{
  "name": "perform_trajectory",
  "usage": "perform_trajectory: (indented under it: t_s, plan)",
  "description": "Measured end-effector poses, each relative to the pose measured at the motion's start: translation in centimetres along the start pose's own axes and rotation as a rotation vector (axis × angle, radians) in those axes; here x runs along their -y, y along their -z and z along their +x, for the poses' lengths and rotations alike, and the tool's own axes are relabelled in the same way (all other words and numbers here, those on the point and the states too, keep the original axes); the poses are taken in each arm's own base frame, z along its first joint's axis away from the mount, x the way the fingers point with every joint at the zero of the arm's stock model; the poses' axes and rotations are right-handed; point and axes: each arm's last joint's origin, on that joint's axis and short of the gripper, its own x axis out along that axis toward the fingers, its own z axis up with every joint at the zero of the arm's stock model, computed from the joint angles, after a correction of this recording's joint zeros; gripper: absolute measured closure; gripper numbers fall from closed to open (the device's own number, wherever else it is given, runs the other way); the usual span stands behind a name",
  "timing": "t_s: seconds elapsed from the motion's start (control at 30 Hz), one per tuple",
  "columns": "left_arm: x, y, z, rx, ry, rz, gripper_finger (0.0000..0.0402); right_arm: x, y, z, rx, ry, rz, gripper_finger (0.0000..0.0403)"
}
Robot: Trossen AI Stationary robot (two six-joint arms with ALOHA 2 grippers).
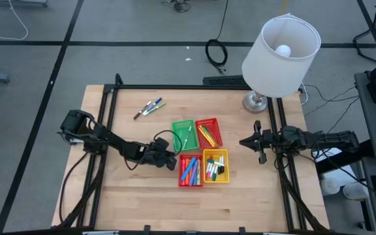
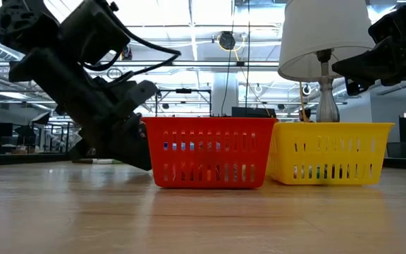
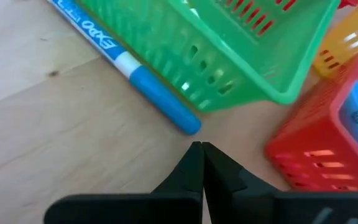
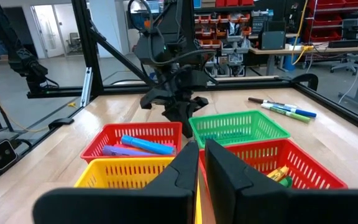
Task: Pick & Place Markers
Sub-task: Put the blue marker pen into the green bin
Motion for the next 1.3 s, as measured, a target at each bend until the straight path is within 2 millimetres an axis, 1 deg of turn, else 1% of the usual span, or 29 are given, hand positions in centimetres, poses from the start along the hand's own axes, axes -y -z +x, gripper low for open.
perform_trajectory:
  t_s: [0.23,0.4,0.53,0.73,1.03,1.3]
  plan:
    - [0.1,-0.3,0.5,0.008,0.023,-0.017,0.0401,0.0,0.0,0.0,0.001,0.0,0.0,0.0385]
    - [-0.4,0.2,1.3,-0.001,0.005,-0.037,0.0401,0.0,0.0,0.0,0.001,0.0,0.0,0.0385]
    - [-0.3,0.4,1.9,0.013,0.022,-0.03,0.0401,0.0,0.0,0.0,0.001,0.0,0.0,0.0385]
    - [-0.3,0.1,1.8,0.032,0.021,-0.03,0.0401,0.0,0.0,0.0,0.001,0.0,0.0,0.0385]
    - [-0.9,0.3,1.8,0.025,-0.047,-0.05,0.0401,0.0,0.0,0.0,0.001,0.0,0.0,0.0385]
    - [-0.9,0.4,1.8,0.011,-0.042,-0.049,0.0401,0.0,0.0,0.0,0.001,0.0,0.0,0.0385]
